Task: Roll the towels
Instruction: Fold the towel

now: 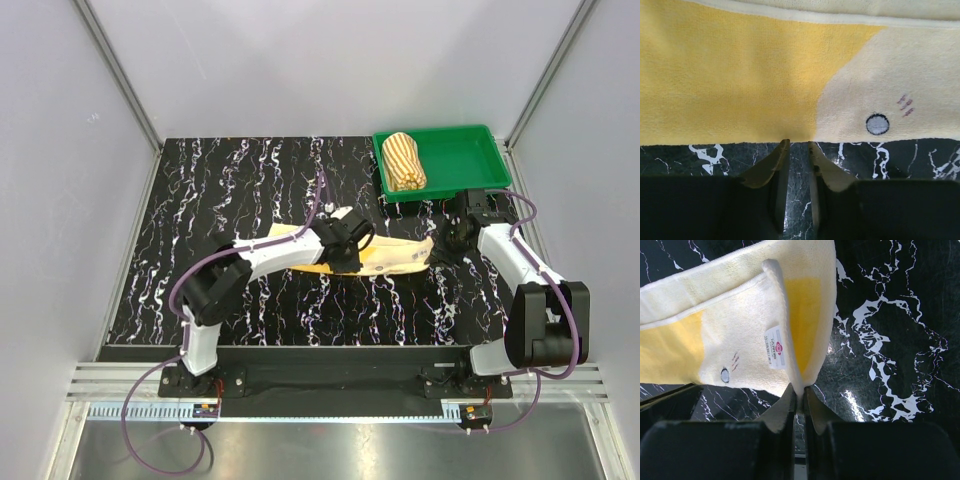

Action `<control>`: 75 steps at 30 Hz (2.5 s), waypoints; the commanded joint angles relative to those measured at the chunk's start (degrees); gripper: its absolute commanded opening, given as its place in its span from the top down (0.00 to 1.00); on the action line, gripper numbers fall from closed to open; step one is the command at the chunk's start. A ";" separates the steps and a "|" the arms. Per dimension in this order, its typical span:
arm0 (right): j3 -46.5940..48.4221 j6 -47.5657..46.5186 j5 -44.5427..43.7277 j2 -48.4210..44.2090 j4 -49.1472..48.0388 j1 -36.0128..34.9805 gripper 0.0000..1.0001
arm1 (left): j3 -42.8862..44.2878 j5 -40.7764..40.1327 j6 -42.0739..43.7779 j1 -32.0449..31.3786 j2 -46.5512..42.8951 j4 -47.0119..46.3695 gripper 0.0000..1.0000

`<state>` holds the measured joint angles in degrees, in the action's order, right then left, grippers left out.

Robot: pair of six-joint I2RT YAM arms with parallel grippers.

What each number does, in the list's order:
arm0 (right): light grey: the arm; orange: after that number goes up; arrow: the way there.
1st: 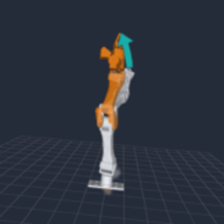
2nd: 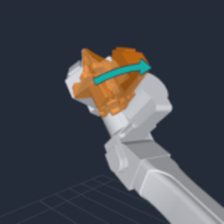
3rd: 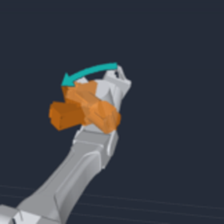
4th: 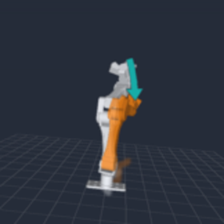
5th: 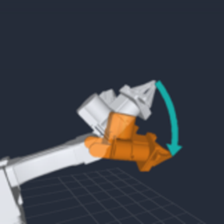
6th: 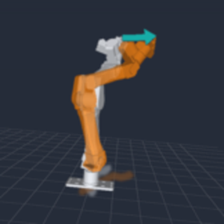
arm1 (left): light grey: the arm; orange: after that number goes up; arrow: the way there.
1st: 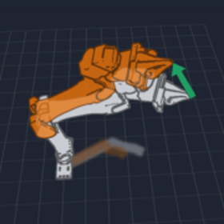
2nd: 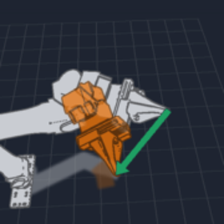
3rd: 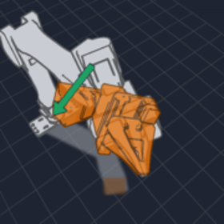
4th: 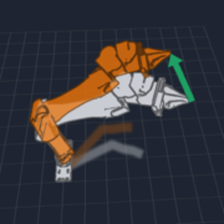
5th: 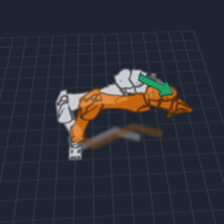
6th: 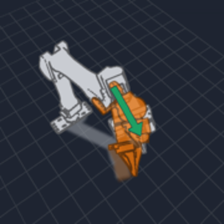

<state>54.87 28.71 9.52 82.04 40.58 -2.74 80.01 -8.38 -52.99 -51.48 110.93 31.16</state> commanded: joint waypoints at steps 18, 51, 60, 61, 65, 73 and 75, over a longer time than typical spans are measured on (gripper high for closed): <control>-0.03 -1.38 -0.82 0.23 -1.12 -0.33 1.00 | 0.76 -1.73 0.17 -0.72 2.09 -4.61 0.83; 52.68 -1.11 -20.06 26.12 23.13 -36.36 1.00 | -22.78 8.03 3.15 14.12 -30.41 -2.78 0.74; 80.98 -1.11 -21.65 49.49 30.08 -44.18 1.00 | -35.42 5.04 8.34 25.37 -50.54 5.66 0.67; 86.05 -1.02 -20.86 51.45 30.43 -44.63 1.00 | -36.49 5.04 8.69 26.69 -52.82 6.02 0.67; 94.88 0.03 -18.05 60.23 29.66 -46.91 1.00 | -40.28 5.83 10.71 29.77 -56.26 7.07 0.66; 92.09 0.82 -11.64 62.98 19.02 -49.55 0.72 | -41.69 6.36 11.86 31.09 -58.11 7.43 0.66; 90.94 0.82 -11.45 62.89 16.30 -49.73 0.64 | -41.69 6.18 11.95 31.09 -57.41 6.99 0.66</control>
<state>146.12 29.02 -4.38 145.84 63.11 -51.88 38.04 -2.37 -42.44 -20.56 53.95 39.55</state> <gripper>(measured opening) 0.337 0.340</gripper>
